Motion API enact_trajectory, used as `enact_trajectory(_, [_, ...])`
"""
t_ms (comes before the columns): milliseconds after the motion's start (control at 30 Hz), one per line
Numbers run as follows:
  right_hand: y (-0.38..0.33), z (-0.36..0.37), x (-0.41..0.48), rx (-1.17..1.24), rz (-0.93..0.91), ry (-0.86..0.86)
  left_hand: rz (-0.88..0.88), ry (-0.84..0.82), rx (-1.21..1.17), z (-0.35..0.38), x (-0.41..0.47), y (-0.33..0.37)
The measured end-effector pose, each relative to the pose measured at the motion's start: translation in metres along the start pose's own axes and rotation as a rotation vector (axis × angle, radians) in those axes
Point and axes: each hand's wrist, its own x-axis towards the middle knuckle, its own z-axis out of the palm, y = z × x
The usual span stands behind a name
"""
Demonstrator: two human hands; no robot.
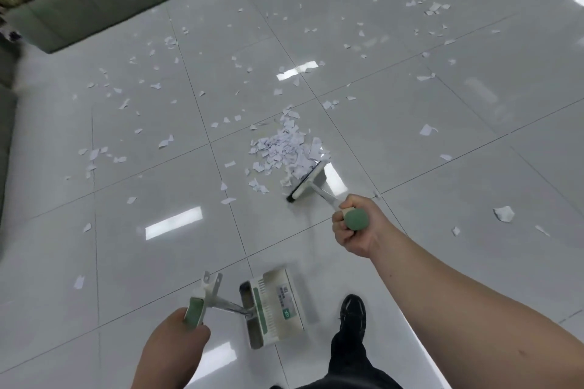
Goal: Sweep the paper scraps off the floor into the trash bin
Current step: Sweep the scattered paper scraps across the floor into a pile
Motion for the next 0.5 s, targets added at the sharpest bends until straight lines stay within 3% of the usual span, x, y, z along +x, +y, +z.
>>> enact_trajectory(267, [-0.072,-0.096,-0.052,-0.081,-0.054,0.091,0.122,-0.038,0.137,0.022,0.016,0.113])
enact_trajectory(500, [-0.078,-0.188,-0.111,-0.227,-0.122,0.416,0.325,-0.062,0.257,0.045,0.026,0.195])
